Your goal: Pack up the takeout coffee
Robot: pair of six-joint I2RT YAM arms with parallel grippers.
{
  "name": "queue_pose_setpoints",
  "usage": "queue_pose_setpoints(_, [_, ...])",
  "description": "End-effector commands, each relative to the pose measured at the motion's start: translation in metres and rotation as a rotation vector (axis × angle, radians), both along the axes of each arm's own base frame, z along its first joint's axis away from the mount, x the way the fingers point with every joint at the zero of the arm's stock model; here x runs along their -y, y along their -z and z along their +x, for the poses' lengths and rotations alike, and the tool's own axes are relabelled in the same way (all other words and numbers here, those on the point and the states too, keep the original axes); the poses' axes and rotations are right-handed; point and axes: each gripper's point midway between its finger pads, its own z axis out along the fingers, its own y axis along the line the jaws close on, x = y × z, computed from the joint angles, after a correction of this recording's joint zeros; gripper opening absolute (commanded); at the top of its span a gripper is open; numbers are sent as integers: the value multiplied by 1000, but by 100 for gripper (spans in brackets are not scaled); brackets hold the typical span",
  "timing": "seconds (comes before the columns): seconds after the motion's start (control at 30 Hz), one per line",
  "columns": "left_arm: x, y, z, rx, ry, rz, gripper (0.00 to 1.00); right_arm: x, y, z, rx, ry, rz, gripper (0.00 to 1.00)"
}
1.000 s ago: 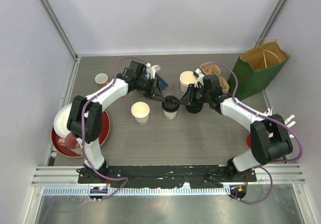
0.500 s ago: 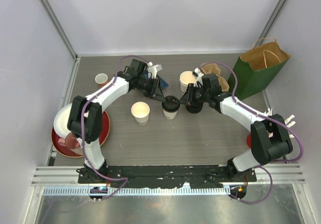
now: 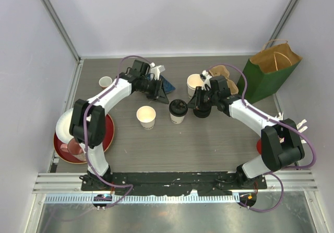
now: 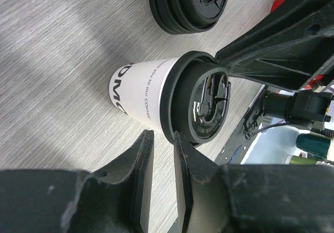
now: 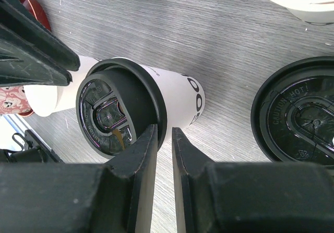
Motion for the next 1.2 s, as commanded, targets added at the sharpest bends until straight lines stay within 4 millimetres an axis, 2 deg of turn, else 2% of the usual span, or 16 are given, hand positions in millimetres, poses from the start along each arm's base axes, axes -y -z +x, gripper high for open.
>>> queue_pose_setpoints(0.0, [5, 9, -1, -36, 10, -3, 26, 3, 1, -2, -2, -4, -39, 22])
queue_pose_setpoints(0.37, [14, 14, -8, -67, 38, -25, 27, -4, -3, -1, 12, -23, -34, 23])
queue_pose_setpoints(0.67, [13, -22, -4, 31, 27, -55, 29, -5, -9, 1, 28, -21, -30, 23])
queue_pose_setpoints(0.93, [12, -19, -7, 24, 26, -52, 31, -7, -12, 1, 38, -27, -30, 23])
queue_pose_setpoints(1.17, [4, -14, 5, 29, -18, -19, 33, -9, -20, 1, 56, -27, -27, 23])
